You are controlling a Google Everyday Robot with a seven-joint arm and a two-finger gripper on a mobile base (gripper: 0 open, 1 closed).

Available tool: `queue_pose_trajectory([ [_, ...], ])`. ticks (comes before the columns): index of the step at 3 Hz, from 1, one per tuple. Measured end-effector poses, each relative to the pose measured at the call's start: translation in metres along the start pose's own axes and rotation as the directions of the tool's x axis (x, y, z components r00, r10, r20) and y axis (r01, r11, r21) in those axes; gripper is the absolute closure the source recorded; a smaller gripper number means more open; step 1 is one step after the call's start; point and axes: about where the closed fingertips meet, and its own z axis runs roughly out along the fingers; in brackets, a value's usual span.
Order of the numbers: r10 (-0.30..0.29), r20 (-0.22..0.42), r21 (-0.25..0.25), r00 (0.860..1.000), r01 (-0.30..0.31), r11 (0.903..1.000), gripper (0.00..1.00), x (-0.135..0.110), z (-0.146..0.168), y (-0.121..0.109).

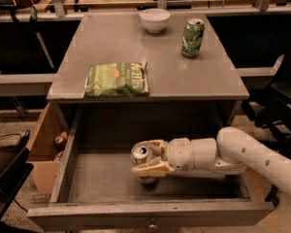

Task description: Place 7up can into top drawer

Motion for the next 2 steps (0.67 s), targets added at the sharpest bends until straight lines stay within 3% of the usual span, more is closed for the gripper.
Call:
queue_pose_trajectory([
  [1,-0.001,0.000,-0.003,1.000,0.001,1.0000,0.00,-0.0004,0.0015,0.0007],
  [2,-0.001,0.000,-0.004,1.000,0.001,1.0000,0.00,-0.0004,0.0015,0.0007],
])
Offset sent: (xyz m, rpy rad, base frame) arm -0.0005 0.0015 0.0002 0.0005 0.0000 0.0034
